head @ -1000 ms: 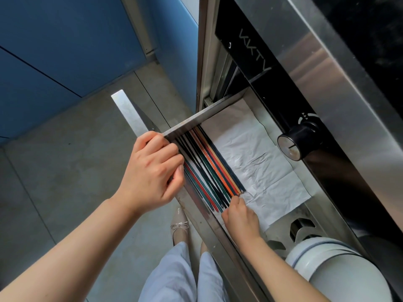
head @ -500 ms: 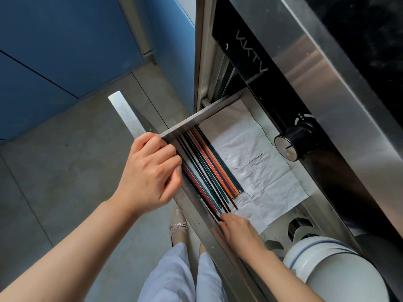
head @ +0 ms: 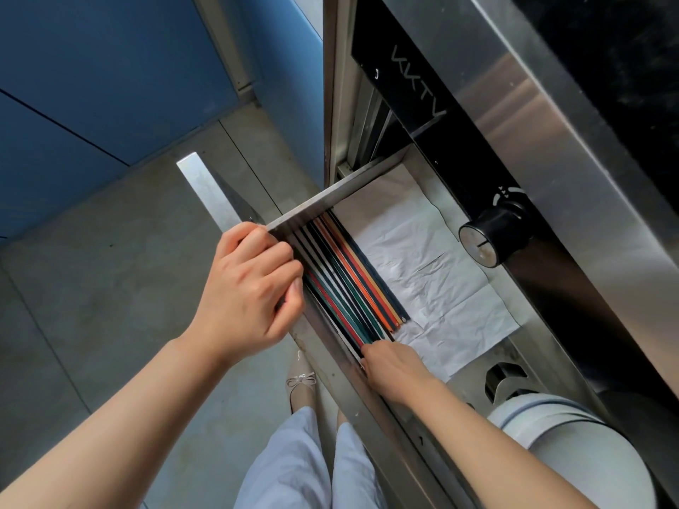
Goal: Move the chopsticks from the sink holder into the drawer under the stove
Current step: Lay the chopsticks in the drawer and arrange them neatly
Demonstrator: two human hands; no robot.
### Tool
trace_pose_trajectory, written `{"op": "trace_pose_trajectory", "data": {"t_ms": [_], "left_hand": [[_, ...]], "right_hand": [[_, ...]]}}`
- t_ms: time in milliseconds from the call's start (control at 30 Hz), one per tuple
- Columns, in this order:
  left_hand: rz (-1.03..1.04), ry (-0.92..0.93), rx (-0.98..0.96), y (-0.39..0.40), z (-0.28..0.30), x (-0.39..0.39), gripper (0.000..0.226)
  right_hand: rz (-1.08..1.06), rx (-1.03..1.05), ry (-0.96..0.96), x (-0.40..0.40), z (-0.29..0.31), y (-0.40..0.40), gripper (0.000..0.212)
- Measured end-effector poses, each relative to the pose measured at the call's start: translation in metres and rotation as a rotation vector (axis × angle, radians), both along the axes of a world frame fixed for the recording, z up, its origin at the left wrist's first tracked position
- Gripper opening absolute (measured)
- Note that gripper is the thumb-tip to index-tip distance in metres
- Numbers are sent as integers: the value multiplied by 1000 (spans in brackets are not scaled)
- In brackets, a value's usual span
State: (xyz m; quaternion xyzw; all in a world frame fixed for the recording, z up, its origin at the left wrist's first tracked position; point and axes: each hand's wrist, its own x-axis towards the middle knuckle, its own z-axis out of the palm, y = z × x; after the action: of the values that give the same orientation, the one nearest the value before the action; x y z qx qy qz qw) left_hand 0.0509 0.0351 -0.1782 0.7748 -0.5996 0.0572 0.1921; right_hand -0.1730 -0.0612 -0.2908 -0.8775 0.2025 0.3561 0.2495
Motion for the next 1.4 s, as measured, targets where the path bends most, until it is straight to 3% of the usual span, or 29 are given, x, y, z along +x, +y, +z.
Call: {"op": "trace_pose_trajectory", "data": {"t_ms": [167, 367, 500, 667, 933, 1067, 1233, 1333, 1400], "left_hand": [[-4, 4, 4, 0, 1, -1, 48], [-1, -2, 0, 1, -1, 0, 49], [3, -4, 8, 1, -1, 0, 48], [3, -1, 3, 0, -1, 0, 47], [-1, 6, -10, 0, -2, 0, 49], [-1, 5, -13, 0, -1, 0, 48], [-2, 10, -14, 0, -1, 0, 47], [-2, 10, -13, 0, -1, 0, 47], [-4, 9, -11, 0, -1, 0, 47]], "right_hand": [[-62, -13, -34, -1, 0, 0, 22], [-82, 14, -86, 7, -1, -13, 42], [-199, -126, -240, 8, -1, -16, 29], [-264, -84, -276, 21, -2, -2, 23], [-243, -177, -216, 28, -5, 3, 14], [-215, -171, -242, 29, -8, 4, 23], [-175, -278, -219, 36, -4, 8, 16], [-127, -328, -273, 40, -1, 6, 22], [-68, -312, -233, 38, -3, 5, 14]]}}
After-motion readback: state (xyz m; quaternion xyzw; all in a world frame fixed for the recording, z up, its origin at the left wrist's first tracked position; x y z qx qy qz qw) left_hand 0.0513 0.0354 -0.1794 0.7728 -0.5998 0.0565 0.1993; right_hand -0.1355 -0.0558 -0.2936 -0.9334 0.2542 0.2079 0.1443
